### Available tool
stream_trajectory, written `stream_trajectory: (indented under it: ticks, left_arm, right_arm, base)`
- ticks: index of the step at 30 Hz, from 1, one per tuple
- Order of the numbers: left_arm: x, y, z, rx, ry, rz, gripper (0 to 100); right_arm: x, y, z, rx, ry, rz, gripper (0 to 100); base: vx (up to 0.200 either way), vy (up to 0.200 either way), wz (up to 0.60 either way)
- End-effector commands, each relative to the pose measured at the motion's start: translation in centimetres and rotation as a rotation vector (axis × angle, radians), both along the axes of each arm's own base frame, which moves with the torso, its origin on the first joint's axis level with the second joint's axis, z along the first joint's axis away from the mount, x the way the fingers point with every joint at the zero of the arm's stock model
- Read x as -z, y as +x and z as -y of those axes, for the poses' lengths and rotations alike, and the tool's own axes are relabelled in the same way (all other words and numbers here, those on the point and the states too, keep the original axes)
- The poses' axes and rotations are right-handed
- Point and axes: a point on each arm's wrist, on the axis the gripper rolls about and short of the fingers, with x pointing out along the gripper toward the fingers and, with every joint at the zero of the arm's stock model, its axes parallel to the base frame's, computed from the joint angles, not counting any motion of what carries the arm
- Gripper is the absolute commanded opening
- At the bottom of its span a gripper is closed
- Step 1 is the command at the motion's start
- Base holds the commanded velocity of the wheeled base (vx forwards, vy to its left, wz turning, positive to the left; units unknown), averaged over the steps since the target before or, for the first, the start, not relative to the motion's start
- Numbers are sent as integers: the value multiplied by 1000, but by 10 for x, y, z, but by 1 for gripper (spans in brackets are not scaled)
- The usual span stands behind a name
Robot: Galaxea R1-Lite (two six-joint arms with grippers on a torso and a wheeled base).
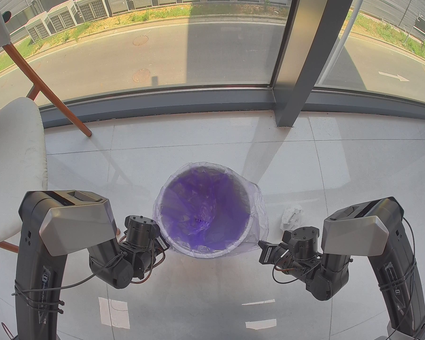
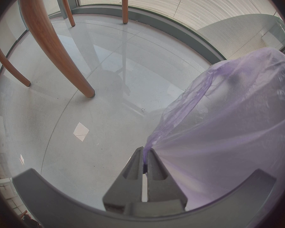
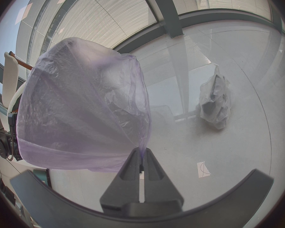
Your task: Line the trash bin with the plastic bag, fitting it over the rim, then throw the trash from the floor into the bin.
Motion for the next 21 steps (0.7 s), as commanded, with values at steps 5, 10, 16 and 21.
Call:
stream_trajectory:
  ticks: [5,10,16,21]
  left_arm:
    - [6,-7,-2,6,10,-30,100]
    - [-11,-22,-6,23,-12,8,100]
    - [-43,-58,-20,88,-16,40,100]
    - [-81,-93,-34,126,-28,131,100]
  right_arm:
    - [-1,0,-1,-1,6,8,100]
    - [-10,-8,1,-4,17,22,100]
    - [-26,-33,14,-9,10,8,100]
    - [-51,-54,35,13,7,-21,100]
  base:
    - [0,0,0]
    - [0,0,0]
    - [0,0,0]
    - [0,0,0]
